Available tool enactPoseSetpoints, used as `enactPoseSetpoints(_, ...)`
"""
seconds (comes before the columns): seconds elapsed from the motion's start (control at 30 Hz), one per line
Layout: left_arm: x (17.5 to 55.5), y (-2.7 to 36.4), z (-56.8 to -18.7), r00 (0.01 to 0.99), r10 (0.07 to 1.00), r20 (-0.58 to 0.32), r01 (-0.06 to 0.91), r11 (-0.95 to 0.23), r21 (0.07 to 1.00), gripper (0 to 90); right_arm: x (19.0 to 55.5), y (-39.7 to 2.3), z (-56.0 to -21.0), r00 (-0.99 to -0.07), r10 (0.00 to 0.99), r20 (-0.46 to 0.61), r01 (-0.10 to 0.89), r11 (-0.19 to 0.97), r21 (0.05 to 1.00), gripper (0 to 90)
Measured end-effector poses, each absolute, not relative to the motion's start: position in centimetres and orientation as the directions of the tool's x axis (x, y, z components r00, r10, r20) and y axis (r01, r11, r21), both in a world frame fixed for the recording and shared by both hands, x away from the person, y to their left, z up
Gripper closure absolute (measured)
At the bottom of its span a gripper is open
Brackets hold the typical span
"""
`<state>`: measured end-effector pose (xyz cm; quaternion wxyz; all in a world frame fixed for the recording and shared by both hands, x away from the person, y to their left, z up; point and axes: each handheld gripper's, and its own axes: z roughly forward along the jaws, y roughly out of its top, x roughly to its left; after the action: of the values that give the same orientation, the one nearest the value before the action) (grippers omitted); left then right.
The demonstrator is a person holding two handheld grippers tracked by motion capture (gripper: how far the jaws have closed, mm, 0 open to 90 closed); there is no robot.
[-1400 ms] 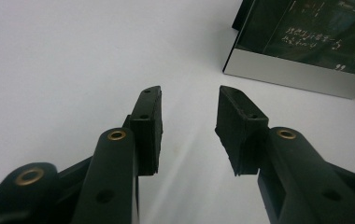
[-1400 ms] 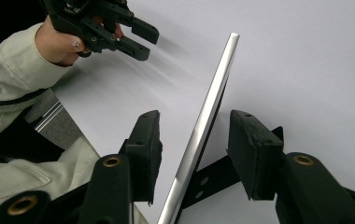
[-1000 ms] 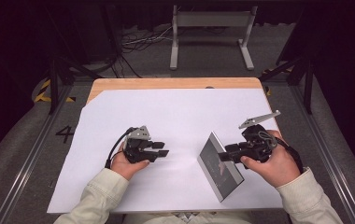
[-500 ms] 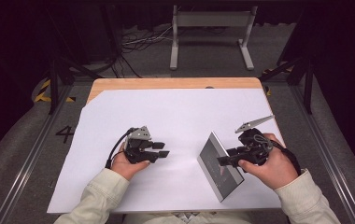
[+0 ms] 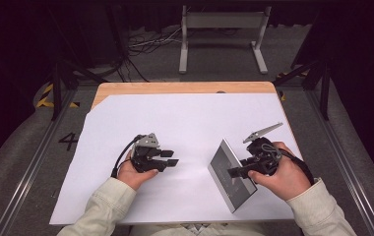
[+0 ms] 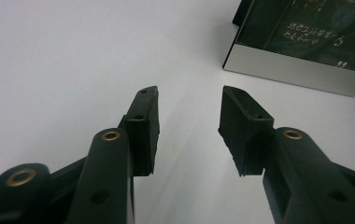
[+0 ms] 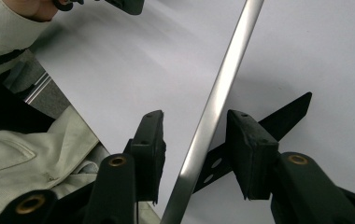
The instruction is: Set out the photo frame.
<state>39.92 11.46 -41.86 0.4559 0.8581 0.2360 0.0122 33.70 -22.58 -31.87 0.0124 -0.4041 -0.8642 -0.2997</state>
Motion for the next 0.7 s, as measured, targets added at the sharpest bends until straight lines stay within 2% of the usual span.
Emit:
enactPoseSetpoints(0.47,39.93,11.44,-42.03,0.888,0.415,-0.198,0.397,-0.475,0.785,57.9,33.38,-22.21,-31.33,-0.668,0.712,0.215,0.701,0.506,0.503,71.6)
enactPoseSetpoints(0.7,39.96,11.42,-42.19,0.884,0.419,-0.208,0.408,-0.472,0.782,57.6,33.38,-22.14,-31.11,-0.651,0.741,0.162,0.7,0.503,0.507,81.4)
